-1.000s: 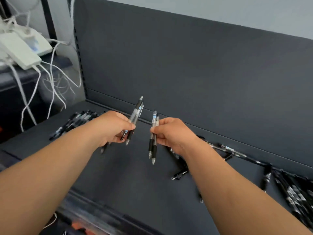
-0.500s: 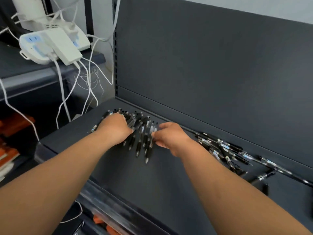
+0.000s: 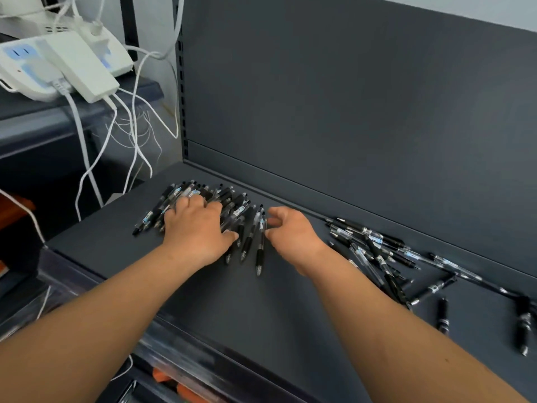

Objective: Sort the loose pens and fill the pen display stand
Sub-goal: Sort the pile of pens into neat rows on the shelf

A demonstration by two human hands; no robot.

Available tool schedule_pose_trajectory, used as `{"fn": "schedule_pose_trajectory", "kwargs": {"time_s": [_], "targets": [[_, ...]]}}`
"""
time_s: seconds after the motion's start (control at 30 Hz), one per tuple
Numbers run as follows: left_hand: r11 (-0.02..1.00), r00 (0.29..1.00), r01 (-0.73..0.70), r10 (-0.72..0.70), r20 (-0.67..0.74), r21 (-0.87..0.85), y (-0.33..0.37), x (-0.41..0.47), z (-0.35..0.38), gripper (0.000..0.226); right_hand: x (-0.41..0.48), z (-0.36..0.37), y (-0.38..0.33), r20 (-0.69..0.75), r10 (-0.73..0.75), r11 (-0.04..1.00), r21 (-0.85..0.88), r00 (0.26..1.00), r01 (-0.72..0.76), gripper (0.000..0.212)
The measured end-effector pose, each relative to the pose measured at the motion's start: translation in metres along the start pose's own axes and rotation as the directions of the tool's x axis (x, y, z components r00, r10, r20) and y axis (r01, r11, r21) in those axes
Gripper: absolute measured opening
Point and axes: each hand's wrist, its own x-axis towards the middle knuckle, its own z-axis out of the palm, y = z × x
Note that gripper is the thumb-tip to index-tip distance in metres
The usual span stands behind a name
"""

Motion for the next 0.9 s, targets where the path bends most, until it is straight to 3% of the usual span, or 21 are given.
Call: {"fn": "schedule_pose_trajectory", "kwargs": {"time_s": [0.5, 0.73, 0.9], "targets": [[1.000, 1.000, 0.015, -0.015, -0.004, -0.004, 0.015, -0.010, -0.007, 0.076, -0.010, -0.013, 0.022, -0.010, -0.023, 0.998, -0.063, 1.000, 0.022, 0.052], [0.983, 0.981, -0.182, 0.178, -0.081, -0.039, 0.065, -0.017, -0.011, 0.075, -0.027, -0.052, 0.037, -0.134, -0.174, 0.935, -0.334, 0.976, 0.121, 0.048], [0.938, 0.941, -0.339, 0.336, -0.041, -0.075, 0.110, -0.023, -0.004, 0.071, -0.040, -0.101, 0.066, -0.270, -0.211, 0.859, -0.509, 0.939, 0.047, 0.044]]}}
